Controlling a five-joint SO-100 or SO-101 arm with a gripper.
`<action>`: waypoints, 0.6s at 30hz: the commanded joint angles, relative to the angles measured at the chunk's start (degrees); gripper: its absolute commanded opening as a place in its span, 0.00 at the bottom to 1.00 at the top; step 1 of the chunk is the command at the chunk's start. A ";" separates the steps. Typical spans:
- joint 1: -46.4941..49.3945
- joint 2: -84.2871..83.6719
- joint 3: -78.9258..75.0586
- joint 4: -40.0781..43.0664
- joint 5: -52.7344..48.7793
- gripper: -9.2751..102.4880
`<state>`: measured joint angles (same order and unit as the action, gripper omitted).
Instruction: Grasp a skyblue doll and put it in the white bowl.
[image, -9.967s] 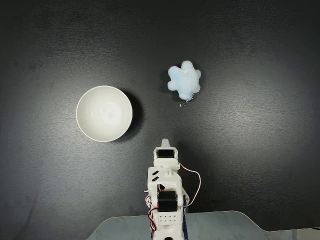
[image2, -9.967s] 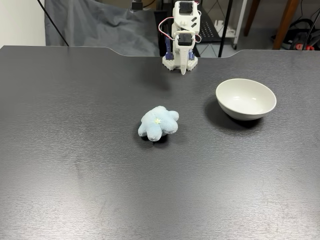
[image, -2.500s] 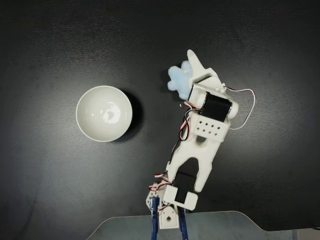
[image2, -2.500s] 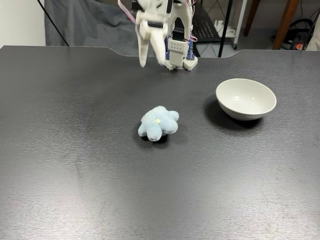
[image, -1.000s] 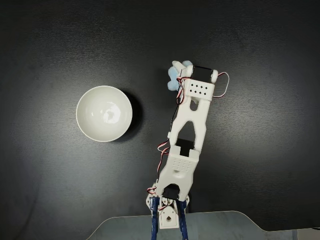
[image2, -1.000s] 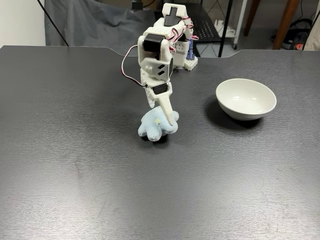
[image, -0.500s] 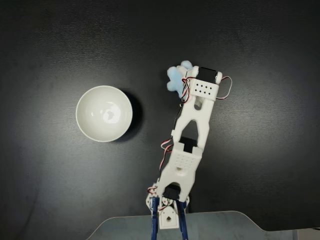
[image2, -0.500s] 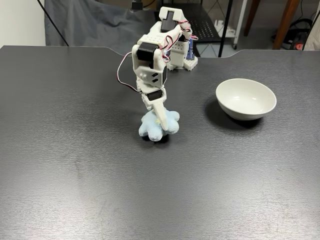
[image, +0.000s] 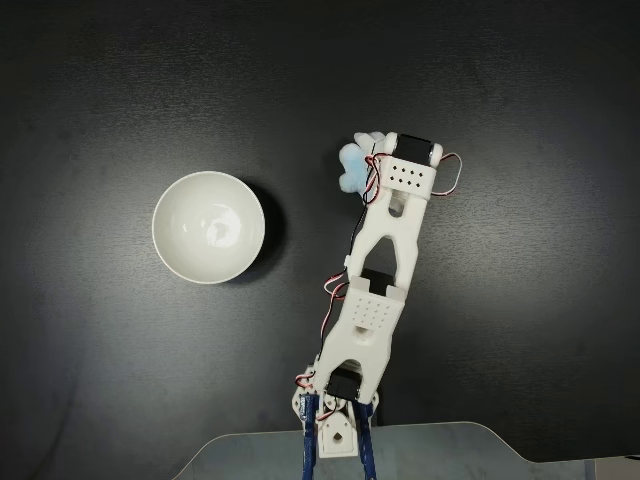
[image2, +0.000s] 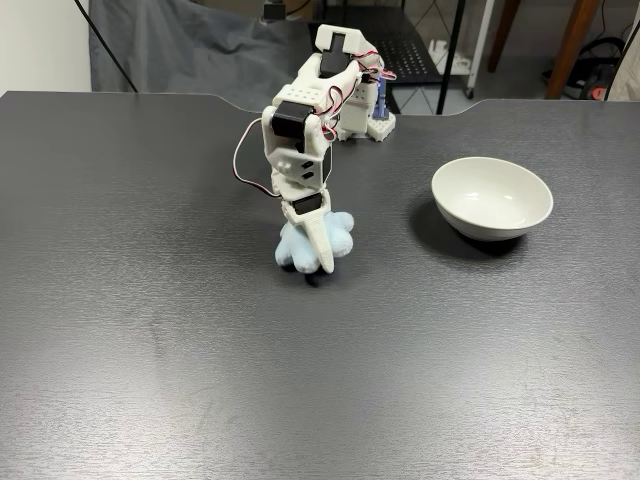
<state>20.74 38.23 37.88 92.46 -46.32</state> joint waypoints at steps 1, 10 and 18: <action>0.26 0.70 -5.01 -2.99 -0.26 0.65; 0.62 0.79 -4.22 -2.37 -0.35 0.41; 0.70 1.14 -4.22 -2.46 -0.09 0.07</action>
<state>20.21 38.23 33.75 89.56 -46.32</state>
